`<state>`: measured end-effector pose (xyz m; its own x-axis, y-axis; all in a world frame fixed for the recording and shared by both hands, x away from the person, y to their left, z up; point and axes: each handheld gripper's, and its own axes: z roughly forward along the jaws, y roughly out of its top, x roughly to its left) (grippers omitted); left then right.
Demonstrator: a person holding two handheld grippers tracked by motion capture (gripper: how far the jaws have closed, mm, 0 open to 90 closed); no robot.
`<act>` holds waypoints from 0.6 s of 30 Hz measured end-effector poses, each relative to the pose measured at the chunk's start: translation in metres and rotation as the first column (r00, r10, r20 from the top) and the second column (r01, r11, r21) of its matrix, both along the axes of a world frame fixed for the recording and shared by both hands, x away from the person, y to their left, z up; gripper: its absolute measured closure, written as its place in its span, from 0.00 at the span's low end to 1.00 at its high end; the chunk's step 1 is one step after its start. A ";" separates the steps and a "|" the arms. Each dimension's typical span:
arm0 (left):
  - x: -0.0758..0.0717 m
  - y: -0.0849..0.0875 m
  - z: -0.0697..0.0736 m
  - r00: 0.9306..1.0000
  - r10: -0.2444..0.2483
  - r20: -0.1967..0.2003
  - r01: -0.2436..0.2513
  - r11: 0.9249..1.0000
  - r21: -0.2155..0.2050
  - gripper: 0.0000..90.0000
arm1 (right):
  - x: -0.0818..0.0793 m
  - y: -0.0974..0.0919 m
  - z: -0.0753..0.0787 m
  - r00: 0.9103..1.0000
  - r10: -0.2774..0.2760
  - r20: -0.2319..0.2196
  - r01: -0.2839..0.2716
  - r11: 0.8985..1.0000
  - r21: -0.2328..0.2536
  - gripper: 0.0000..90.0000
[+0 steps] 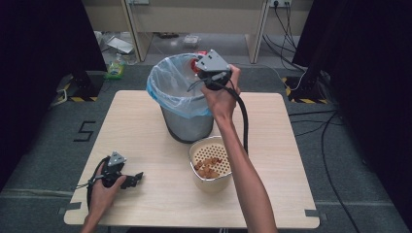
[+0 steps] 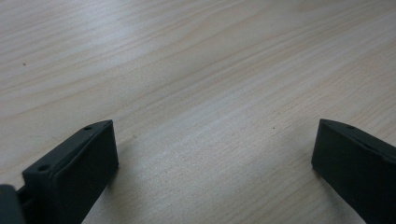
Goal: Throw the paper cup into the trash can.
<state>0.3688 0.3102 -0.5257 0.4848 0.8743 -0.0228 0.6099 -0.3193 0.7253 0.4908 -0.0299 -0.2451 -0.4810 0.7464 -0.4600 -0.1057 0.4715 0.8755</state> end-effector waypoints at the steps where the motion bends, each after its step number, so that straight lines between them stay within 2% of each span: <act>1: 0.000 0.000 0.000 1.000 0.000 0.000 0.000 1.000 0.000 0.00 | 0.005 0.006 -0.003 1.000 0.000 -0.017 0.000 1.000 0.005 0.96; 10: 0.000 0.000 0.000 1.000 0.000 0.001 0.000 1.000 0.000 0.00 | 0.018 0.020 -0.013 0.999 -0.009 -0.052 0.008 1.000 -0.017 0.94; 12: 0.000 0.000 0.000 1.000 0.000 0.000 0.000 1.000 -0.001 0.00 | 0.021 0.022 -0.016 0.998 -0.019 -0.053 0.018 1.000 -0.023 0.91; 13: 0.000 0.000 0.000 1.000 0.000 0.000 0.000 1.000 0.000 0.00 | 0.023 0.022 -0.017 0.998 -0.012 -0.061 0.011 1.000 -0.012 0.86; 14: 0.000 0.000 0.000 1.000 0.000 0.000 0.000 1.000 0.000 0.00 | 0.023 0.022 -0.017 0.998 -0.012 -0.061 0.011 1.000 -0.012 0.86; 15: 0.000 0.000 0.000 1.000 0.000 0.000 0.000 1.000 0.000 0.00 | 0.024 0.020 -0.017 0.998 -0.031 -0.056 0.031 1.000 -0.005 0.79; 18: 0.000 0.000 0.000 1.000 0.000 0.000 0.000 1.000 0.000 0.00 | 0.024 0.017 -0.015 0.997 -0.037 -0.065 0.038 0.999 0.005 0.76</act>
<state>0.3688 0.3102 -0.5257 0.4849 0.8743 -0.0225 0.6099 -0.3196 0.7252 0.5148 -0.0130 -0.2599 -0.4811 0.7674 -0.4239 -0.0312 0.4682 0.8831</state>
